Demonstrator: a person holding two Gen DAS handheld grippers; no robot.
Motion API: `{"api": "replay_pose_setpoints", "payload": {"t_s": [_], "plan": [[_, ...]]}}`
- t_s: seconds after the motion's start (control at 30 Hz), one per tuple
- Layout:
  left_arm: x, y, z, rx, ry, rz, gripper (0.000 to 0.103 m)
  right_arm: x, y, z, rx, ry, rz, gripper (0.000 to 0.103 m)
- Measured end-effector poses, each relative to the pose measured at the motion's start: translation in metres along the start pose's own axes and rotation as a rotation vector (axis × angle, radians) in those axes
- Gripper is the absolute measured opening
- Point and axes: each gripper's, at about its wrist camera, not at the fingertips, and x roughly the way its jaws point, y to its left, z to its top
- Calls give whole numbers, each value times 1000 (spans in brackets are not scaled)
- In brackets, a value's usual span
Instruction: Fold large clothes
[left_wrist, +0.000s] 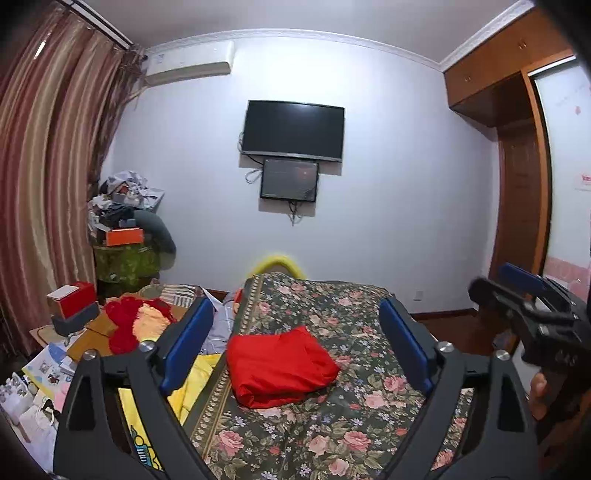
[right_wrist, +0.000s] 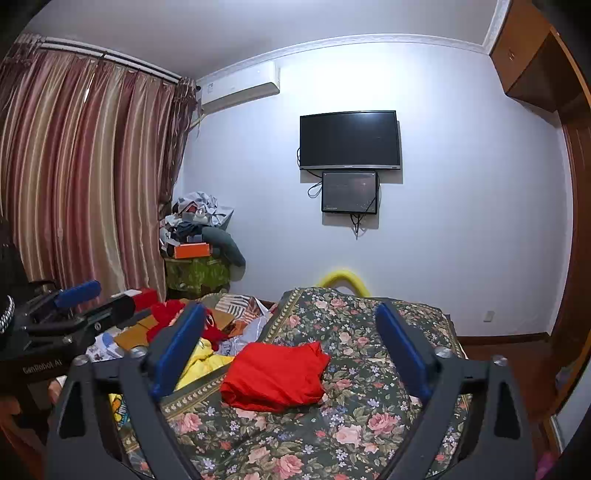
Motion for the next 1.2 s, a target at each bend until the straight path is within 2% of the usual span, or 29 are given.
{"api": "replay_pose_setpoints", "payload": {"t_s": [0.13, 1.2], "plan": [[-2, 0, -3, 2, -21, 37, 100, 0, 2, -3, -9, 7, -13, 103], [7, -3, -15, 16, 18, 40, 100, -1, -15, -12, 78, 84, 22, 103]]}}
